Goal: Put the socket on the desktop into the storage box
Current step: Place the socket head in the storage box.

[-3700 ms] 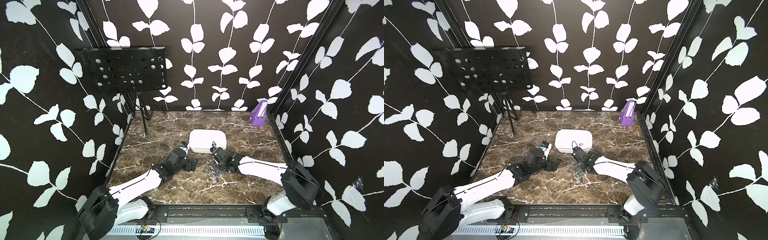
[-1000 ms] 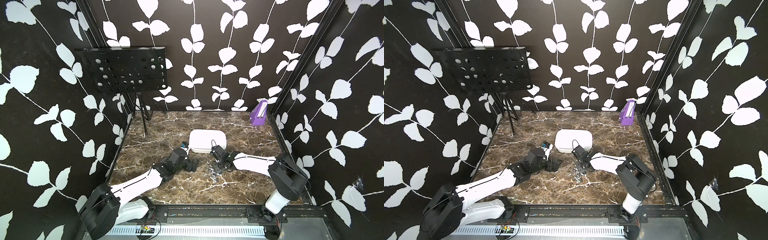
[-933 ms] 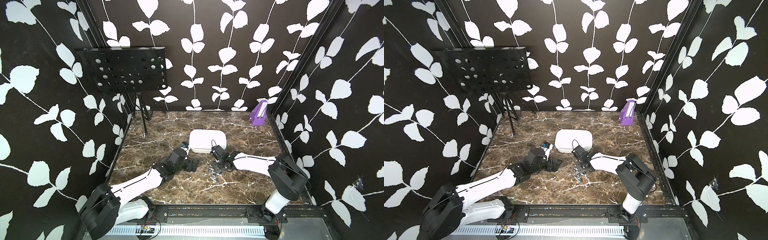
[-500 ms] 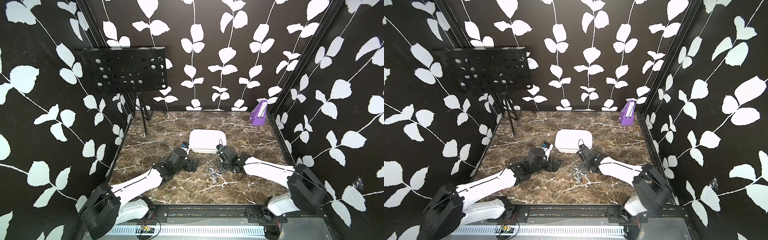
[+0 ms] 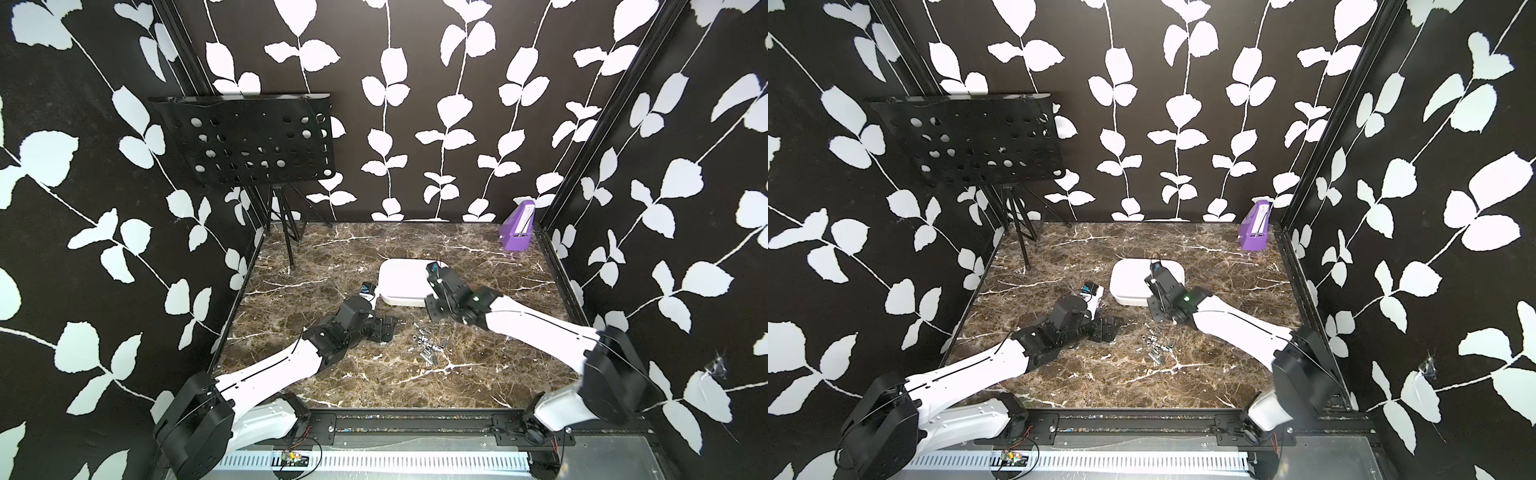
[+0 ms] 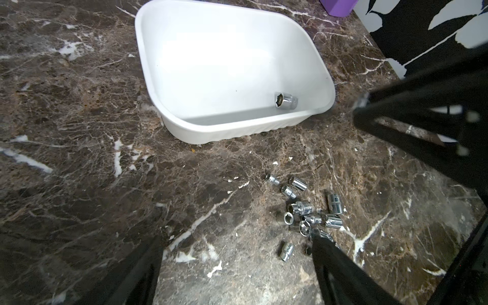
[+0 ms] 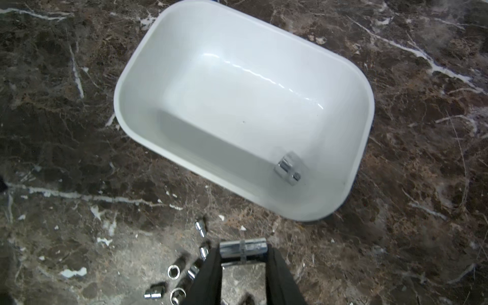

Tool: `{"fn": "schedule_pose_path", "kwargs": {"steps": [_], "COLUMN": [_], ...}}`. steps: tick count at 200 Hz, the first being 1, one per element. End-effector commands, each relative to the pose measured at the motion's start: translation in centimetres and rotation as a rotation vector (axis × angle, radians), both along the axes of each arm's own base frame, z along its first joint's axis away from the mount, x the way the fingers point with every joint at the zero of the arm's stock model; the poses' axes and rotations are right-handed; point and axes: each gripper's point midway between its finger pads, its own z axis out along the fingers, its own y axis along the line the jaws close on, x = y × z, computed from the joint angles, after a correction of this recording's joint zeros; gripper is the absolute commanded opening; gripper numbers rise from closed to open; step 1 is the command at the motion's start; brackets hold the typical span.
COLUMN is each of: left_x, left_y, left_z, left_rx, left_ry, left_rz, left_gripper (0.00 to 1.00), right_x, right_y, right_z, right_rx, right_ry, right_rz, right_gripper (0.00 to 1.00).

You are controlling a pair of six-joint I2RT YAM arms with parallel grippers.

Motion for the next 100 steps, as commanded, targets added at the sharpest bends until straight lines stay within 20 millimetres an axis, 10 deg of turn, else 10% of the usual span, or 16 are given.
{"fn": "schedule_pose_path", "kwargs": {"steps": [1, 48, 100], "left_x": [0.3, 0.2, 0.1], "left_y": [0.1, -0.1, -0.3], "left_z": [0.8, 0.8, 1.1], "left_rx": [-0.02, -0.039, -0.059], "left_ry": [-0.026, -0.019, -0.017], "left_rz": [0.017, 0.014, 0.012], "left_gripper": [0.89, 0.89, 0.89], "right_x": [2.5, 8.6, 10.8], "right_y": [1.0, 3.0, 3.2], "right_z": [-0.8, -2.7, -3.6], "right_rx": [-0.011, -0.01, 0.023], "right_ry": [0.052, 0.104, 0.133], "right_rz": [-0.039, -0.108, -0.145], "right_gripper": [0.29, 0.29, 0.32]}}
